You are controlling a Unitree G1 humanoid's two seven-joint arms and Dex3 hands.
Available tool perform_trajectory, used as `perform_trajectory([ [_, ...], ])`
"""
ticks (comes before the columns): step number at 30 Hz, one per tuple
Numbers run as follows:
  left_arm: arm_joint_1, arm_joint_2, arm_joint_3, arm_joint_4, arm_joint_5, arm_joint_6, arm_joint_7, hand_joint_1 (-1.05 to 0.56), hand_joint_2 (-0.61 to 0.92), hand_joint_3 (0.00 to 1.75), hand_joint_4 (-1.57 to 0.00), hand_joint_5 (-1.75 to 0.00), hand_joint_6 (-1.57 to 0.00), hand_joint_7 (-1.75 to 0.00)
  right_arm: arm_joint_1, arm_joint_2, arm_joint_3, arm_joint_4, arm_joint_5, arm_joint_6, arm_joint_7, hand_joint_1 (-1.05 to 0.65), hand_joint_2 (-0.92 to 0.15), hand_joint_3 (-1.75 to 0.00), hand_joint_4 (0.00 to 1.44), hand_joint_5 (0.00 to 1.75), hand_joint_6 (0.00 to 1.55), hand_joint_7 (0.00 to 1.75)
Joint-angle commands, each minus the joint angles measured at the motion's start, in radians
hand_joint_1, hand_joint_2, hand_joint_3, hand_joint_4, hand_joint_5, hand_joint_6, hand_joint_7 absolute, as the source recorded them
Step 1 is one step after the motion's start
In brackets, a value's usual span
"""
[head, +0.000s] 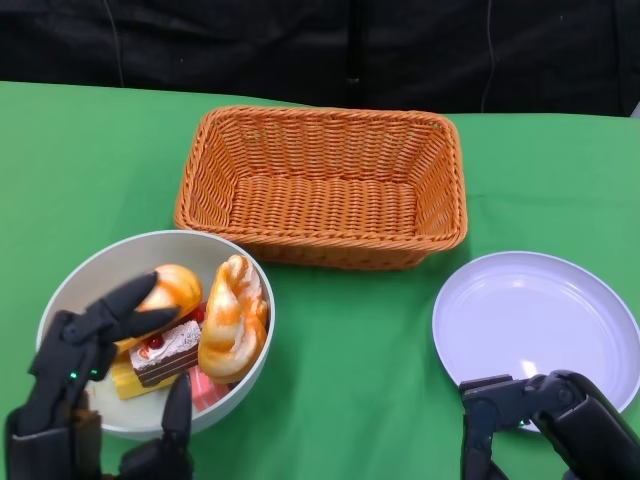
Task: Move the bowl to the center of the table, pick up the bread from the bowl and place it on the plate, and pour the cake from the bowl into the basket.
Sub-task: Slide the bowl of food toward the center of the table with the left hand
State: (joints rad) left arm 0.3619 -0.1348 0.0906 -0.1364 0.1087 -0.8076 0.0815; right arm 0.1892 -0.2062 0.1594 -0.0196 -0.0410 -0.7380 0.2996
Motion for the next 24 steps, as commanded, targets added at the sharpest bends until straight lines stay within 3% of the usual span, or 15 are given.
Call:
perform_trajectory([
  [1, -0.018, 0.039, 0.035, -0.006, 0.007, 0.018, 0.010, -0.30, 0.66, 0.83, -0.16, -0.86, -0.25, -0.35, 0.004, -0.006, -0.005, -0.009, -0.004, 0.001, -0.007, 0.18, -0.09, -1.75, 1.10, 1.52, 1.09, 1.28],
  [3, -0.025, 0.057, 0.050, -0.006, 0.012, 0.026, 0.006, -0.37, 0.82, 0.55, -0.10, -0.83, -0.25, -0.26, 0.006, -0.008, -0.005, -0.013, -0.004, 0.002, -0.007, 0.18, -0.08, -1.75, 1.10, 1.52, 1.08, 1.28],
  [7, -0.023, 0.080, 0.070, -0.023, 0.029, 0.065, 0.006, -0.44, 0.91, 0.38, -0.07, -0.78, -0.22, -0.19, 0.009, -0.006, -0.004, -0.014, 0.005, -0.001, -0.006, 0.20, -0.07, -1.75, 1.10, 1.53, 1.08, 1.27],
  [10, -0.022, 0.083, 0.069, -0.028, 0.031, 0.073, 0.008, -0.45, 0.92, 0.37, -0.07, -0.78, -0.22, -0.18, 0.009, -0.006, -0.004, -0.014, 0.005, -0.001, -0.005, 0.20, -0.07, -1.75, 1.10, 1.53, 1.08, 1.27],
  [15, -0.021, 0.136, 0.145, -0.092, 0.081, 0.258, 0.015, -0.55, 0.92, 0.39, 0.00, -0.57, -0.12, -0.13, 0.011, -0.004, 0.006, -0.001, 0.015, -0.020, 0.000, 0.18, -0.09, -1.75, 1.11, 1.54, 1.08, 1.26],
  [24, -0.035, 0.171, 0.191, -0.103, 0.113, 0.379, 0.038, -0.54, 0.92, 0.43, 0.00, -0.41, -0.08, -0.11, 0.024, -0.006, 0.011, -0.028, 0.008, 0.001, -0.001, 0.17, -0.09, -1.75, 1.09, 1.55, 1.08, 1.26],
])
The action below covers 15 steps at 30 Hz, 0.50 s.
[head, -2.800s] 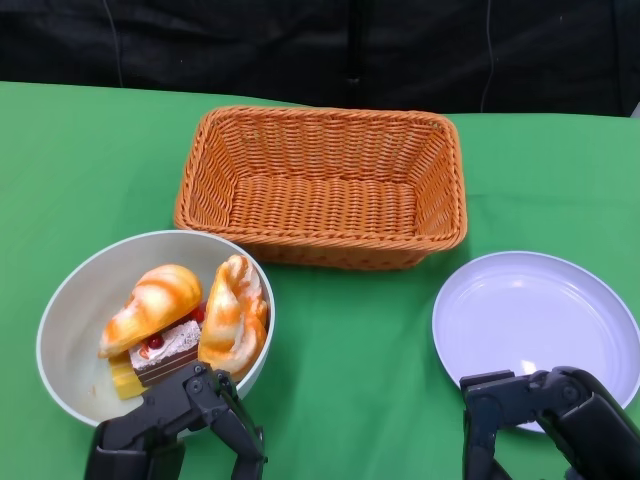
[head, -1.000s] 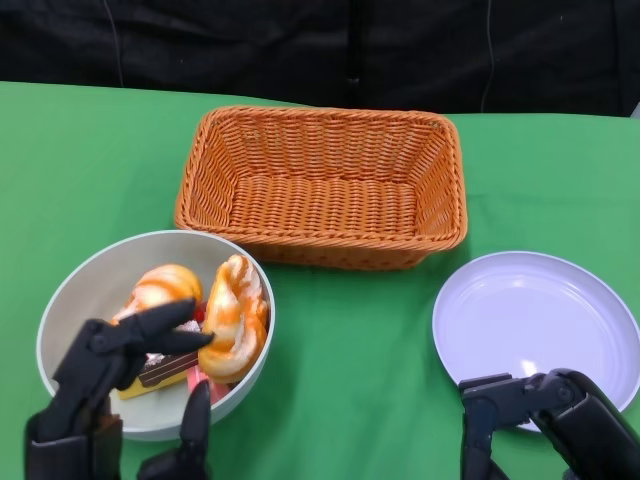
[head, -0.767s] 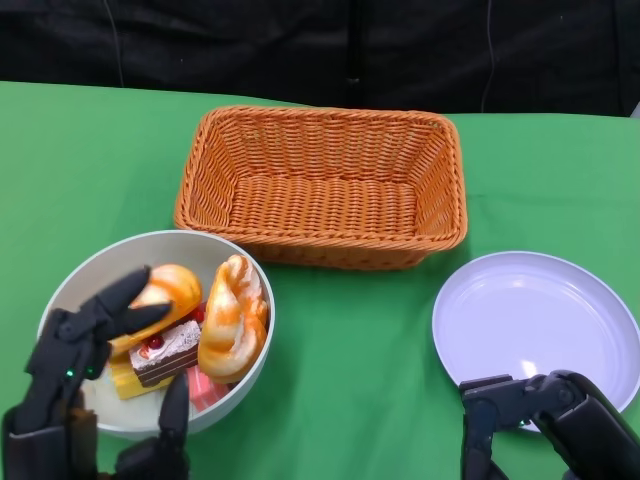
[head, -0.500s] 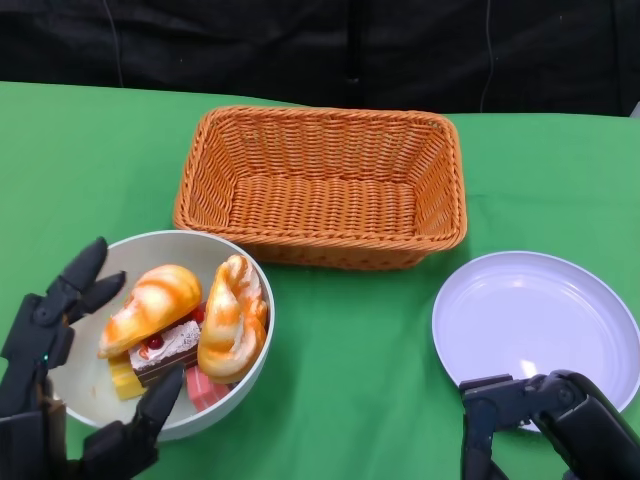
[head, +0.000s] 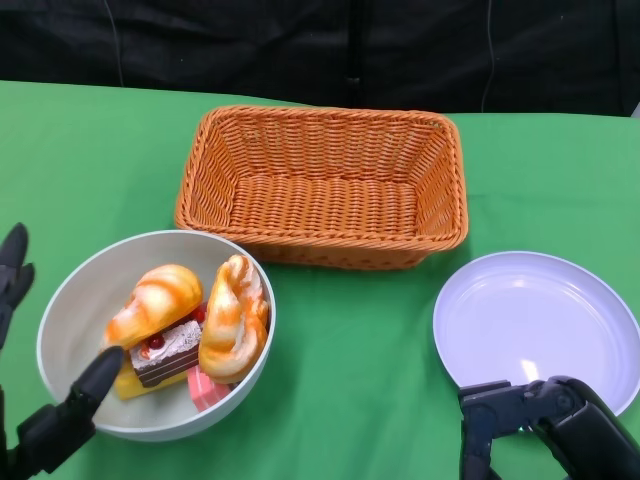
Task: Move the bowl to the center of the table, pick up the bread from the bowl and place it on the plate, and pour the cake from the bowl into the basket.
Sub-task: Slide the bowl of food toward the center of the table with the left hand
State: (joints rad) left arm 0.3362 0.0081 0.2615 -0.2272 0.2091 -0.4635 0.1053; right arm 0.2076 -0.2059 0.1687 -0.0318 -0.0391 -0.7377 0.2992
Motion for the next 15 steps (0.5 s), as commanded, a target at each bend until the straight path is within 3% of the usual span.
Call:
perform_trajectory([
  [1, -0.011, 0.034, 0.023, -0.013, 0.013, 0.049, 0.013, -0.55, 0.92, 0.44, 0.00, -0.37, -0.07, -0.10, 0.006, -0.006, 0.003, -0.016, 0.006, 0.000, 0.000, 0.17, -0.09, -1.75, 1.09, 1.55, 1.08, 1.26],
  [4, -0.014, 0.045, 0.035, -0.031, 0.018, 0.116, 0.012, -0.57, 0.92, 0.45, 0.00, -0.31, -0.06, -0.09, 0.008, -0.007, 0.003, -0.025, 0.008, 0.005, 0.000, 0.17, -0.09, -1.75, 1.10, 1.56, 1.08, 1.26],
  [11, -0.036, 0.080, 0.057, -0.023, -0.029, 0.207, -0.014, -0.57, 0.92, 0.50, -0.01, -0.34, -0.06, -0.08, 0.013, -0.013, 0.005, -0.030, 0.018, 0.008, 0.007, 0.15, -0.09, -1.75, 1.09, 1.56, 1.08, 1.26],
  [15, -0.049, 0.107, 0.058, -0.044, -0.068, 0.341, -0.053, -0.57, 0.92, 0.53, 0.00, -0.36, -0.07, -0.08, 0.019, -0.019, 0.000, -0.038, 0.020, 0.015, 0.012, 0.15, -0.09, -1.75, 1.09, 1.56, 1.08, 1.26],
])
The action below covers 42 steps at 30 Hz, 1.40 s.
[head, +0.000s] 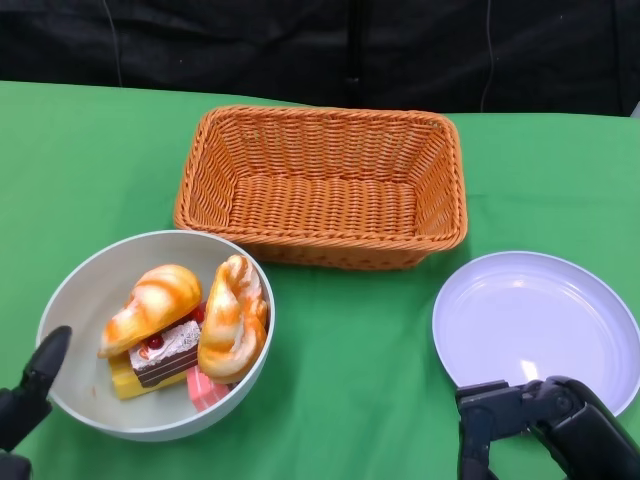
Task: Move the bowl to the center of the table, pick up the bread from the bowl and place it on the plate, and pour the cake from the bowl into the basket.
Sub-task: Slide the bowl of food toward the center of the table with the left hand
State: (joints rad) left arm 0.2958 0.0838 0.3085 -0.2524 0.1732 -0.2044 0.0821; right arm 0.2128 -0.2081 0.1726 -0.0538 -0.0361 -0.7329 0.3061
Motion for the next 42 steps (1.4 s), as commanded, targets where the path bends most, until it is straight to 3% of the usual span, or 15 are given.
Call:
perform_trajectory([
  [1, -0.016, 0.041, 0.014, -0.025, -0.053, 0.125, -0.048, -0.57, 0.92, 0.54, 0.00, -0.36, -0.07, -0.07, 0.016, -0.017, -0.005, -0.019, 0.018, 0.012, 0.005, 0.14, -0.09, -1.75, 1.09, 1.57, 1.08, 1.26],
  [16, -0.111, 0.131, 0.030, -0.029, -0.266, 0.552, -0.194, -0.55, 0.92, 0.60, 0.00, -0.04, -0.01, -0.01, 0.029, -0.021, -0.011, -0.035, 0.026, 0.026, 0.012, 0.15, -0.09, -1.75, 1.08, 1.56, 1.08, 1.27],
  [20, -0.130, 0.138, 0.043, -0.033, -0.324, 0.640, -0.208, -0.53, 0.92, 0.61, -0.04, -0.04, -0.01, -0.01, 0.035, -0.020, -0.010, -0.046, 0.027, 0.041, 0.014, 0.16, -0.10, -1.75, 1.08, 1.56, 1.08, 1.27],
  [26, -0.205, 0.173, 0.084, 0.060, -0.475, 0.753, -0.289, -0.62, 0.92, 0.61, 0.00, 0.00, 0.00, 0.00, 0.030, -0.018, -0.009, -0.036, 0.024, 0.027, 0.016, 0.15, -0.11, -1.75, 1.08, 1.56, 1.07, 1.27],
  [31, -0.252, 0.200, 0.108, 0.107, -0.586, 0.872, -0.336, -0.59, 0.92, 0.63, 0.00, 0.00, 0.00, 0.00, 0.038, -0.015, -0.009, -0.044, 0.011, 0.032, 0.010, 0.14, -0.11, -1.75, 1.08, 1.56, 1.07, 1.27],
  [42, -0.293, 0.236, 0.142, 0.157, -0.739, 1.016, -0.376, -0.61, 0.92, 0.59, 0.00, 0.00, 0.00, 0.00, 0.059, -0.015, 0.000, -0.085, 0.017, 0.040, 0.015, 0.14, -0.13, -1.75, 1.08, 1.56, 1.07, 1.27],
])
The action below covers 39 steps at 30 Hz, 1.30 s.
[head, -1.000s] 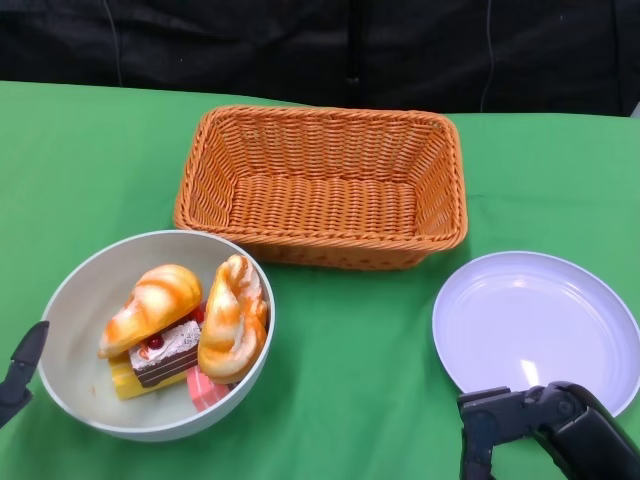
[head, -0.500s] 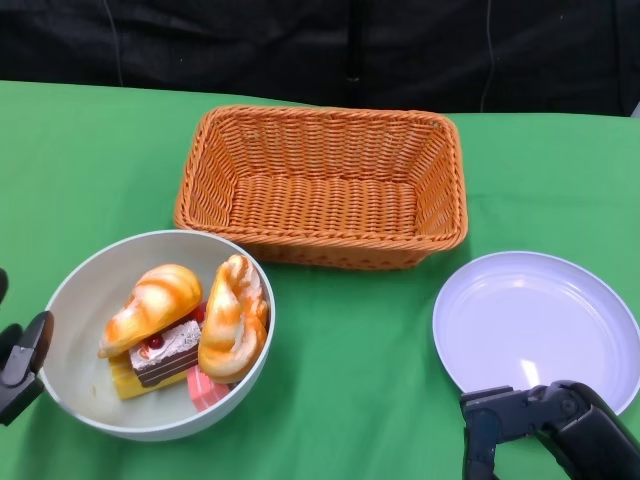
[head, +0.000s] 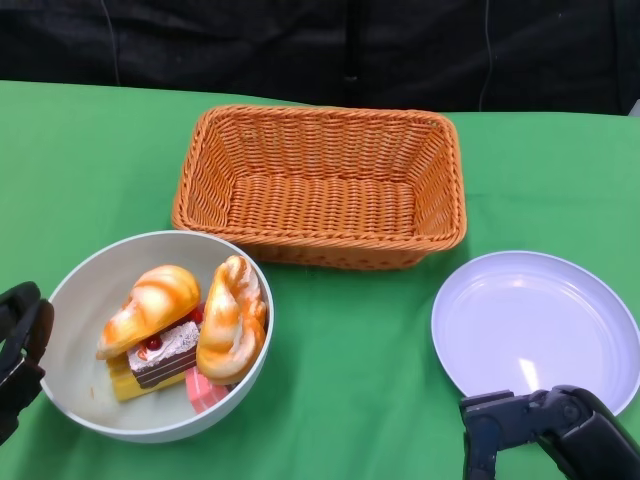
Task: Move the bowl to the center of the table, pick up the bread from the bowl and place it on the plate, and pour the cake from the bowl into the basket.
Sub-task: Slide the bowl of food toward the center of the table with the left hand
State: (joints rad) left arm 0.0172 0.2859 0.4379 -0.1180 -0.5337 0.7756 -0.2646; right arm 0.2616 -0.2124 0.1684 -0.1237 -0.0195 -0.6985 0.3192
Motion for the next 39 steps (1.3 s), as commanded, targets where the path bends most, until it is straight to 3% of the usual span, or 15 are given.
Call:
perform_trajectory([
  [1, -0.018, 0.039, 0.013, 0.028, -0.045, 0.053, -0.034, -0.62, 0.92, 0.59, 0.00, 0.00, 0.00, 0.00, 0.012, -0.010, 0.005, -0.019, -0.001, 0.008, 0.000, 0.14, -0.13, -1.75, 1.08, 1.56, 1.07, 1.27],
  [13, -0.053, 0.048, -0.035, 0.042, -0.083, 0.142, -0.063, -0.67, 0.92, 0.60, 0.00, 0.00, 0.00, 0.00, 0.015, 0.002, 0.010, -0.051, -0.016, 0.047, -0.017, 0.17, -0.17, -1.75, 1.08, 1.56, 1.08, 1.28],
  [21, -0.028, 0.050, -0.077, -0.017, -0.085, 0.153, -0.078, -0.69, 0.92, 0.57, 0.00, 0.00, -0.01, 0.00, 0.013, 0.029, 0.002, -0.059, -0.038, -0.002, -0.059, 0.15, -0.18, -1.75, 1.03, 1.53, 1.05, 1.27],
  [24, -0.018, 0.046, -0.084, -0.036, -0.095, 0.160, -0.087, -0.68, 0.92, 0.57, 0.00, 0.00, -0.01, 0.00, 0.005, 0.037, -0.001, -0.061, -0.042, -0.023, -0.073, 0.07, -0.15, -1.75, 0.91, 1.55, 0.93, 1.24],
  [27, 0.001, 0.046, -0.106, -0.061, -0.092, 0.151, -0.096, -0.67, 0.92, 0.59, 0.00, 0.00, 0.00, 0.00, -0.003, 0.033, -0.013, -0.076, -0.068, -0.024, -0.082, -0.14, -0.35, -1.41, 0.57, 1.59, 0.49, 1.37],
  [29, 0.008, 0.043, -0.126, -0.084, -0.084, 0.156, -0.081, -0.67, 0.92, 0.58, 0.00, 0.00, 0.00, 0.00, 0.003, 0.029, -0.025, -0.106, -0.085, 0.003, -0.087, -0.17, -0.36, -1.35, 0.41, 1.55, 0.31, 1.40],
  [32, 0.007, 0.036, -0.146, -0.111, -0.084, 0.169, -0.063, -0.68, 0.92, 0.56, -0.01, 0.00, 0.00, 0.00, 0.007, 0.022, -0.037, -0.144, -0.099, 0.035, -0.088, -0.19, -0.34, -1.31, 0.24, 1.52, 0.16, 1.38],
  [39, -0.016, -0.022, -0.148, -0.140, -0.109, 0.201, -0.005, -0.65, 0.92, 0.50, 0.00, 0.00, 0.00, 0.00, -0.015, -0.036, -0.041, -0.221, -0.177, 0.096, -0.055, -0.28, -0.43, -1.06, 0.06, 1.53, 0.01, 1.27],
])
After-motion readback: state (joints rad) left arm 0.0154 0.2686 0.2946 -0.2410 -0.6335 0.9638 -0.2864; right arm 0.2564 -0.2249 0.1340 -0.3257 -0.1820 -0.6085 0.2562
